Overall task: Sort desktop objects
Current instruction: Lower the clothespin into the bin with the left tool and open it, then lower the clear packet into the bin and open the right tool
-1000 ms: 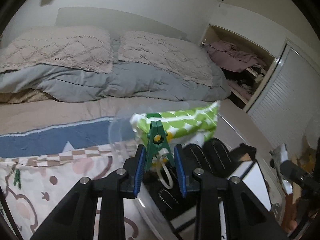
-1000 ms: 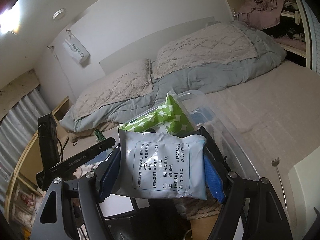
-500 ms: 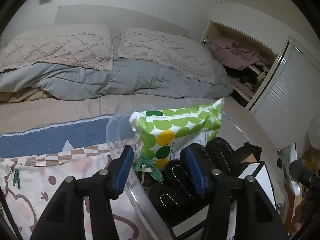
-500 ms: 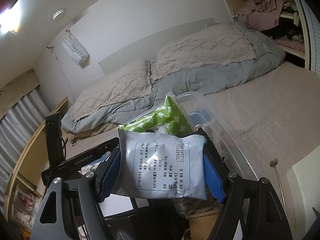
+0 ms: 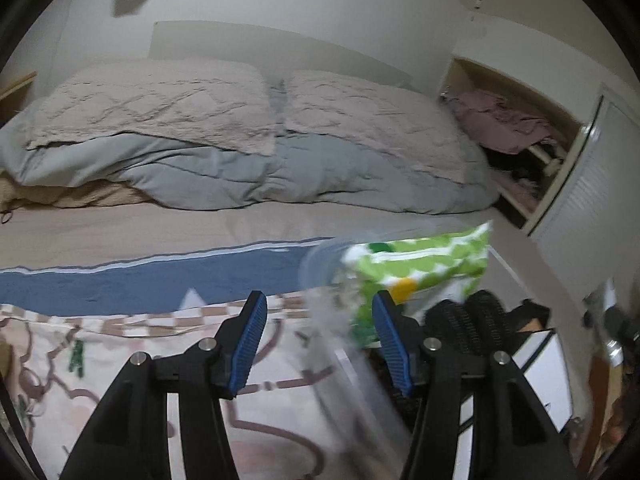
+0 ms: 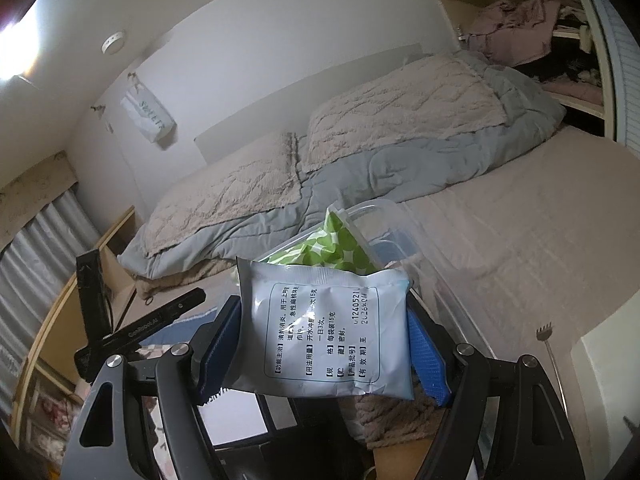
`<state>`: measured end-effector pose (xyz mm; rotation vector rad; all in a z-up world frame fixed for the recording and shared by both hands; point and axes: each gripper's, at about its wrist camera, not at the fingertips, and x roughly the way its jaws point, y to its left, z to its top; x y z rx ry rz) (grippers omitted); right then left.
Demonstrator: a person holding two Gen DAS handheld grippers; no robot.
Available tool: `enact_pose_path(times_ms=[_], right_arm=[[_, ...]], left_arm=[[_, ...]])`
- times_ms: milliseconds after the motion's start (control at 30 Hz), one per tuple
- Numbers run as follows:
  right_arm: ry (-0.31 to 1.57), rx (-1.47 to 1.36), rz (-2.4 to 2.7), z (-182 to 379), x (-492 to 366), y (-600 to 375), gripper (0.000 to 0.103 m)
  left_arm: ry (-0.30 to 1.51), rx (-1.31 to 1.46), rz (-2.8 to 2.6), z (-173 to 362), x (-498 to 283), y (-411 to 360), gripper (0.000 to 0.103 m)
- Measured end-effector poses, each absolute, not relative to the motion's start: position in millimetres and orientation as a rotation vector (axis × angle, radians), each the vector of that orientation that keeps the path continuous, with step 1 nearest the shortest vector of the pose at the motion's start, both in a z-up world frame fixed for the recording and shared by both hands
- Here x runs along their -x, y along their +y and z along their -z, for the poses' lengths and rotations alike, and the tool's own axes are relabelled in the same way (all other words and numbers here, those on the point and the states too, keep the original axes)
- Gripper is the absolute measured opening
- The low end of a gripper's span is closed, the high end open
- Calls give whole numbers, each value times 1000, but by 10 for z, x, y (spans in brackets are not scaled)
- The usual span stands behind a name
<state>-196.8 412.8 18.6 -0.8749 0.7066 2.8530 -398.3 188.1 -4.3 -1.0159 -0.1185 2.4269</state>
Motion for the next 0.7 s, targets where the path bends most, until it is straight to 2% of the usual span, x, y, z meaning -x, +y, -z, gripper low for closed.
enact_pose_path(times_ms=[200, 467, 533, 567, 600, 700], right_arm=[[546, 961, -2894, -389, 2354, 4044, 78], [385, 1203, -2778, -309, 2935, 4067, 78], [291, 1269, -2730, -241, 3064, 4066, 82], [255, 1311, -2686, -181, 3123, 4072, 96], [241, 1318, -2665, -151, 3135, 4075, 103], [241, 1289, -2643, -127, 3123, 4134, 103]], left_arm=[[-129, 1007, -2426, 29, 3995, 1693, 55], [-135, 944, -2376, -106, 3919, 1716, 55], [-133, 933, -2374, -123, 3915, 1714, 55], [-136, 930, -2375, -129, 3920, 1706, 55], [-139, 930, -2375, -137, 3930, 1699, 55], [-151, 925, -2374, -144, 3948, 1665, 55]])
